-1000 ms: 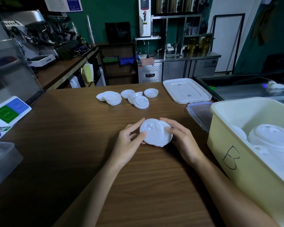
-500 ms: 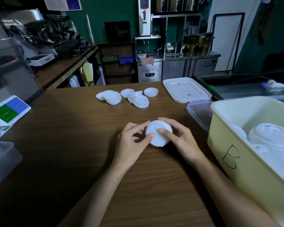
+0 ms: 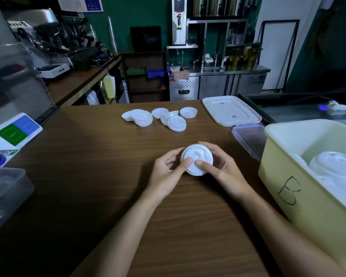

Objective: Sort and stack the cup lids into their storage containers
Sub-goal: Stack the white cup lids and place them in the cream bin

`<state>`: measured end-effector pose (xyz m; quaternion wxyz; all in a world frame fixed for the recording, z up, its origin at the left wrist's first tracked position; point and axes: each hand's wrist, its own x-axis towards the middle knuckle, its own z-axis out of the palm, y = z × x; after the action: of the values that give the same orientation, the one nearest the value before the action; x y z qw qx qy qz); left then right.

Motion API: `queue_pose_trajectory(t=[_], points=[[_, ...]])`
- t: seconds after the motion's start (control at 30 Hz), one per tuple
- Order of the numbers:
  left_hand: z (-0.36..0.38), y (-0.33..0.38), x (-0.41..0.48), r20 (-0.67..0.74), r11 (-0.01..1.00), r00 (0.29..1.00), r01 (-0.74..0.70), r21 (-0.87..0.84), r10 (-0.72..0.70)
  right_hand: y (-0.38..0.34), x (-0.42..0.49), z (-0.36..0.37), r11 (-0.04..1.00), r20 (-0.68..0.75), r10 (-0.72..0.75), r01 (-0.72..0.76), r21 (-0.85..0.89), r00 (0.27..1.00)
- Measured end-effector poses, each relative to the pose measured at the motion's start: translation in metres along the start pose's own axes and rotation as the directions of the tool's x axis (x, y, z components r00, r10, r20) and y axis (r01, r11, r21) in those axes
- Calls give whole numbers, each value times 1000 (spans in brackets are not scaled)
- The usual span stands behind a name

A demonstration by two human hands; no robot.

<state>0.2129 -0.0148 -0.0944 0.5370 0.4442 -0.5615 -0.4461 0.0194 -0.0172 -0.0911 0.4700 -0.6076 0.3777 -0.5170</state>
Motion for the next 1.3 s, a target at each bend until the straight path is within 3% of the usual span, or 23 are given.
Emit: queue_pose_trajectory(t=[0.13, 0.23, 0.43, 0.57, 0.77, 0.97, 1.07, 1.3], points=[[-4, -5, 1, -37, 966, 996, -70, 249, 82, 1, 15, -3, 997, -51, -13, 10, -73, 999], [-14, -13, 4, -1, 867, 987, -142, 478, 163, 4, 33, -10, 989, -183, -35, 8, -146, 983], [-31, -15, 56, 63, 684, 960, -240, 689, 273, 31, 48, -22, 983, -356, -65, -2, -184, 932], [-27, -16, 126, 136, 585, 967, -239, 775, 215, 37, 50, -24, 978, -404, -85, -2, -210, 911], [2, -3, 222, 274, 336, 947, -316, 887, 167, 42, 52, -26, 980, -413, -88, 4, -199, 907], [21, -3, 283, 281, 73, 945, -272, 960, -169, 45, 52, -25, 985, -416, -81, 7, -175, 906], [24, -9, 289, 247, 37, 938, -245, 969, -244, 45, 52, -25, 985, -413, -78, 6, -171, 907], [13, -11, 243, 318, 72, 934, -310, 948, -161, 42, 52, -26, 990, -407, -55, -2, -138, 912]])
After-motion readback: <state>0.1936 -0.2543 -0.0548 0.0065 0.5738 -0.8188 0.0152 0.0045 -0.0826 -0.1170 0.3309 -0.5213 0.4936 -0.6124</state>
